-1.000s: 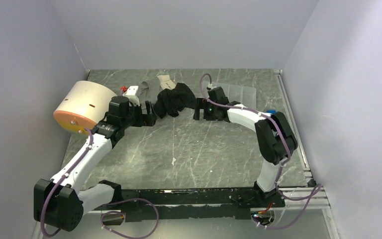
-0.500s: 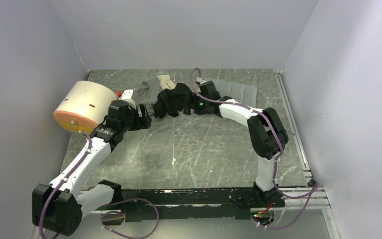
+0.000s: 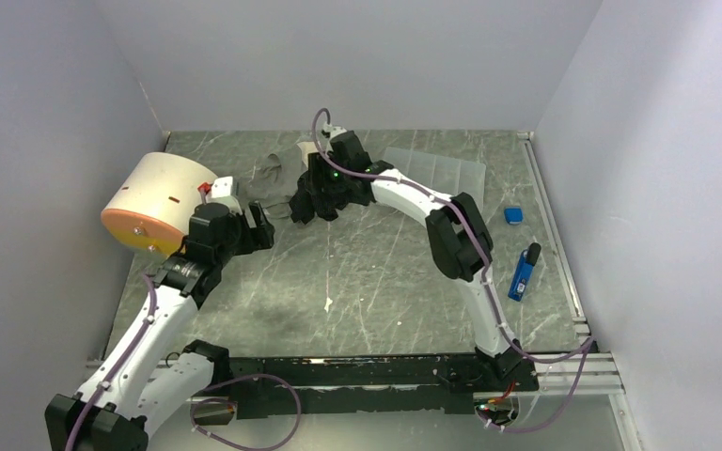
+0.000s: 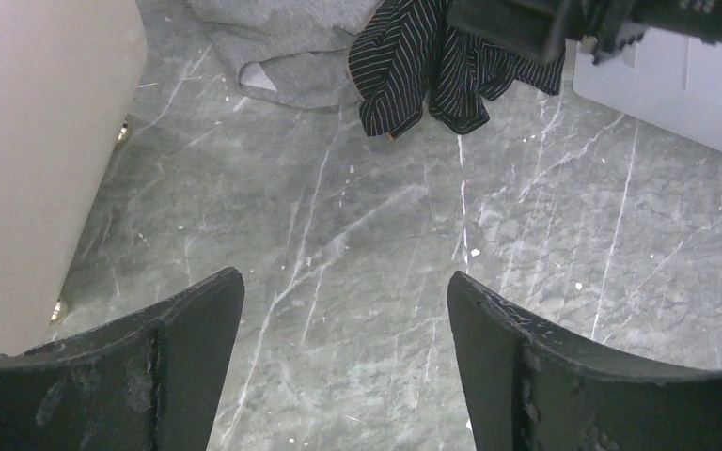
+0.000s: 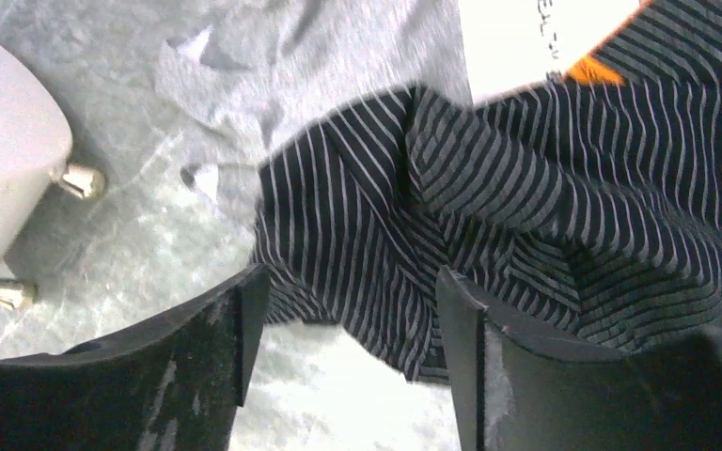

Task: Roll the underwear
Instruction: Pick up the underwear.

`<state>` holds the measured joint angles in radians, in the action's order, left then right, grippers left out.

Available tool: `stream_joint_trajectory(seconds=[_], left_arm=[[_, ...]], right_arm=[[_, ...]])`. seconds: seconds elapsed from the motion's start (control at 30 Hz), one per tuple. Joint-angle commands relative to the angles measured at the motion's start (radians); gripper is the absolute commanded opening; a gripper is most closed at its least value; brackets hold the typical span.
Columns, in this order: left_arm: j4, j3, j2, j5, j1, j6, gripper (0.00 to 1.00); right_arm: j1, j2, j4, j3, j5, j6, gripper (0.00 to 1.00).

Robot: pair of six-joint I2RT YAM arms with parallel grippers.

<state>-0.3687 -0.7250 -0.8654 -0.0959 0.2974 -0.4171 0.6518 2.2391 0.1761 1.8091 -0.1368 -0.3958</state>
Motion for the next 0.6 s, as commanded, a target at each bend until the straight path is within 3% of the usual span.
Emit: stream_joint_trajectory(seconds=[0.0,0.07,0.13,0.2,0.27,0.43,0.57], left_arm=[[-0.016,0.012,0.039,-0.017,0.003,-0.012,0.84],[-0.025,0.012,0.047,-0.019,0.002,-0.011,0.83],[-0.037,0.008,0.053,-0.027,0.003,-0.008,0.82],[-0.046,0.004,0.060,-0.031,0.002,-0.006,0.80],[-0.050,0.005,0.066,-0.039,0.002,-0.008,0.78],[-0.061,-0.001,0.076,-0.047,0.002,-0.008,0.75],[-0.073,-0.015,0.084,-0.048,0.002,-0.012,0.77]], right_arm=[[0.024,0.093,0.069,0.195,0.013,0.061,0.64],[0.032,0.138,0.125,0.287,0.016,0.086,0.53],[0.038,0.156,0.173,0.353,0.029,0.107,0.35],[0.037,0.129,0.190,0.369,0.040,0.122,0.12],[0.037,0.076,0.173,0.343,0.024,0.133,0.00],[0.044,-0.096,0.179,0.235,-0.007,0.141,0.00],[0.060,-0.307,0.165,0.014,-0.022,0.118,0.00]])
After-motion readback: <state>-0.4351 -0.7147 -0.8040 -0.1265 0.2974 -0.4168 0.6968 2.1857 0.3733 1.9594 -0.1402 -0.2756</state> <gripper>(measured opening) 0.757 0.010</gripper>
